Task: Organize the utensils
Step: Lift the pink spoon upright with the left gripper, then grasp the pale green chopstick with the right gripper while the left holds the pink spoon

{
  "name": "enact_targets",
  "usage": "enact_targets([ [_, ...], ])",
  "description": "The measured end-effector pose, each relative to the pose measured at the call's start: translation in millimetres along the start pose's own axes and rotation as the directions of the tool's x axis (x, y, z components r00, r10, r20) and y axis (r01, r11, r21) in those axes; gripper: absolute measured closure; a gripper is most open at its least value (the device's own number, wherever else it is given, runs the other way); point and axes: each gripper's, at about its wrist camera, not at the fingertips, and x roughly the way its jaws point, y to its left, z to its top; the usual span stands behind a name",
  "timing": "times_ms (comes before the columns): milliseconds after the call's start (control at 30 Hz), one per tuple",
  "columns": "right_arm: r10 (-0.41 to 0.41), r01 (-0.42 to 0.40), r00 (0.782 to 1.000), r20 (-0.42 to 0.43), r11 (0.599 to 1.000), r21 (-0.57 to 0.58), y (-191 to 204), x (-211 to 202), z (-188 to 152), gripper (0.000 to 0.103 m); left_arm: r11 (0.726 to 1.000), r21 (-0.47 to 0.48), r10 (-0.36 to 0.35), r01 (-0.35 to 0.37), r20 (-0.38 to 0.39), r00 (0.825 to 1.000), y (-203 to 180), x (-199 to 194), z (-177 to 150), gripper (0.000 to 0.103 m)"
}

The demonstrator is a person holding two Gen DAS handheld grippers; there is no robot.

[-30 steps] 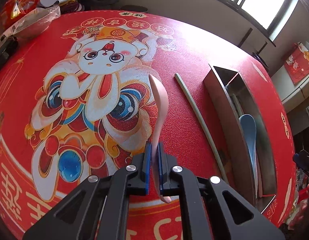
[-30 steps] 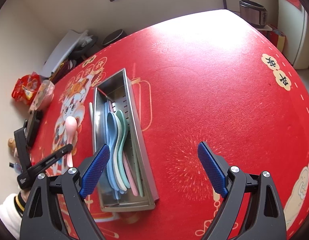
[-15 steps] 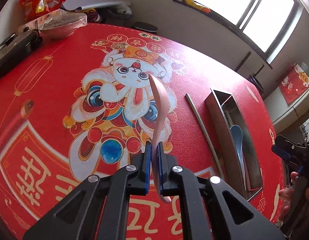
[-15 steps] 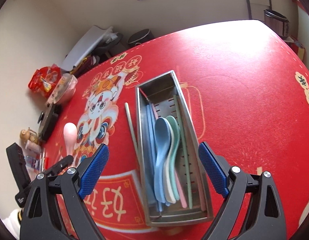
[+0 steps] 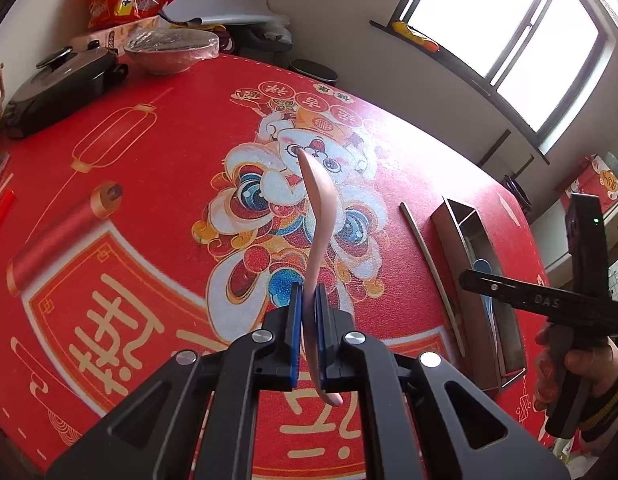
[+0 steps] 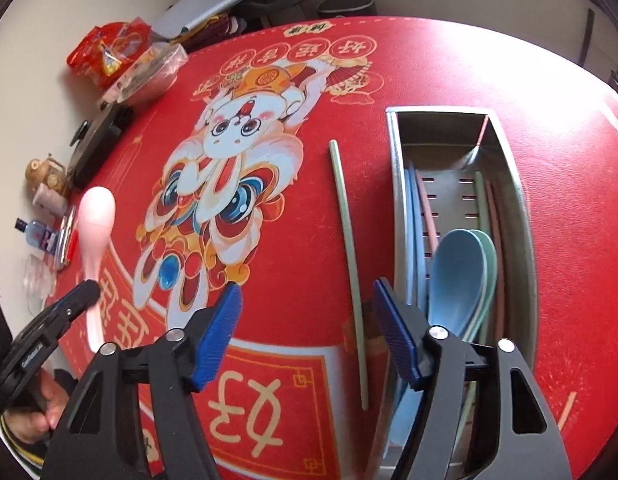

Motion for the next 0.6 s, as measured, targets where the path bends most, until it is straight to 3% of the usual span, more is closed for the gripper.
enact_targets([
  [133, -0.066, 0.067, 0.997, -0.033, 0.998, 0.007, 8.0, 22.1, 12.8, 0.065, 1.0, -0.012, -0.001, 0.002, 0.007, 1.0, 8.5, -5.7, -0.8, 0.097],
  [300, -0.168, 0.168, 0.984, -0.064, 0.986, -0.005, 14.5, 42.5, 24.8, 0.068, 1.0, -0.019, 0.0, 0.0, 0.018, 1.0, 17.7, -12.7, -1.3, 0.097],
  [600, -0.341, 0.337, 0.938, -0.063, 0.939, -0.066, 29.2, 66.3, 28.5, 0.068, 0.999, -0.041, 0.008, -0.008, 0.015, 1.0, 32.0, -17.2, -3.6, 0.097],
])
